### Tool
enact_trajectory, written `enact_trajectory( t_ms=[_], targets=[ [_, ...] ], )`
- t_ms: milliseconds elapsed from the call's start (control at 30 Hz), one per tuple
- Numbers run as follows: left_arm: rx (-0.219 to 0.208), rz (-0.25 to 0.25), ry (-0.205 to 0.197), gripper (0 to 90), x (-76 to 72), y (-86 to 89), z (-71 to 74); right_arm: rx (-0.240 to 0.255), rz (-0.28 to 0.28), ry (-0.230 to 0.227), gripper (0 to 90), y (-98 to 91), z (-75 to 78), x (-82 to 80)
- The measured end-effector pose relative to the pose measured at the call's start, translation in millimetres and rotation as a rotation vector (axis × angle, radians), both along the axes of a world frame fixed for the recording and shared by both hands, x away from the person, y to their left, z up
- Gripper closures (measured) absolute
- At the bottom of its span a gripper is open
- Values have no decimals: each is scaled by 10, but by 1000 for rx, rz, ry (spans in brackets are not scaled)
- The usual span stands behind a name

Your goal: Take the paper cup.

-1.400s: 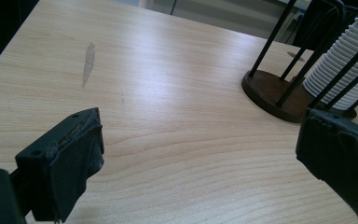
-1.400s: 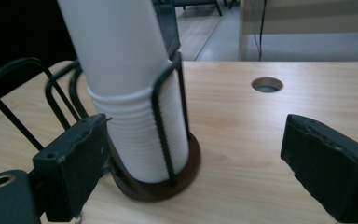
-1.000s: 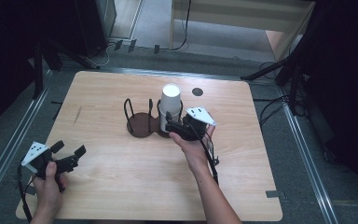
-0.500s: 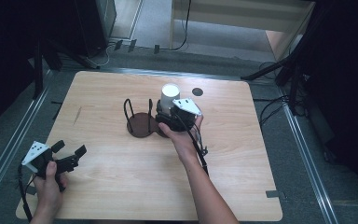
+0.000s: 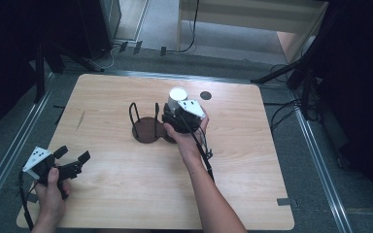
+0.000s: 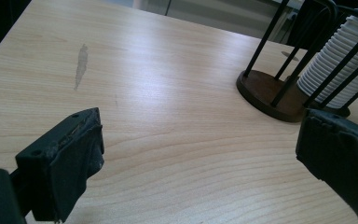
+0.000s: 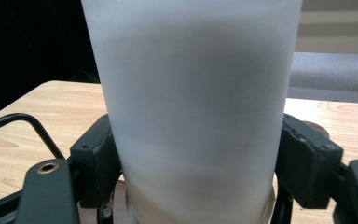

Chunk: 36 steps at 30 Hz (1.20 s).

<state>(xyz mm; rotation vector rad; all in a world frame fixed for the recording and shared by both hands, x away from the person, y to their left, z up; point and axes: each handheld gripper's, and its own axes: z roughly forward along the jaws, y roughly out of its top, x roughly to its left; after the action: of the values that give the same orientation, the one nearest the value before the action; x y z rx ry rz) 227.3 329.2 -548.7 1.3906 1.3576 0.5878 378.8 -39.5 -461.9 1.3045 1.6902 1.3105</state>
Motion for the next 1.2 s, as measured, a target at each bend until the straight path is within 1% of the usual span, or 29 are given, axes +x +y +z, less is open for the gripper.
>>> enact_trajectory(
  t_ms=[67,200,533,767,833,867,967,1067,1200],
  targets=[
    [-3,0,0,11,2,2,-1,2,0,-2,244,0,-1,-1],
    [-4,-2,-1,11,3,4,-1,-13,2,-11,252,5,8,-7],
    [-6,-4,-2,11,3,6,-1,-13,-2,-17,258,5,34,-9],
    [-7,-6,-2,11,3,6,-1,-4,7,-42,276,-2,150,-11],
    [-6,-7,-2,11,3,7,-1,-5,8,-55,283,-4,189,-15],
    [-6,-7,-2,11,3,7,-1,-5,8,-55,283,-4,189,-15],
    [-7,-7,-2,11,3,8,-1,1,13,-75,294,0,277,-29],
    [-8,-7,-2,11,3,8,-1,0,17,-85,298,0,315,-36],
    [-8,-8,-3,11,3,7,-1,1,37,-111,307,-10,423,-62]
  ],
)
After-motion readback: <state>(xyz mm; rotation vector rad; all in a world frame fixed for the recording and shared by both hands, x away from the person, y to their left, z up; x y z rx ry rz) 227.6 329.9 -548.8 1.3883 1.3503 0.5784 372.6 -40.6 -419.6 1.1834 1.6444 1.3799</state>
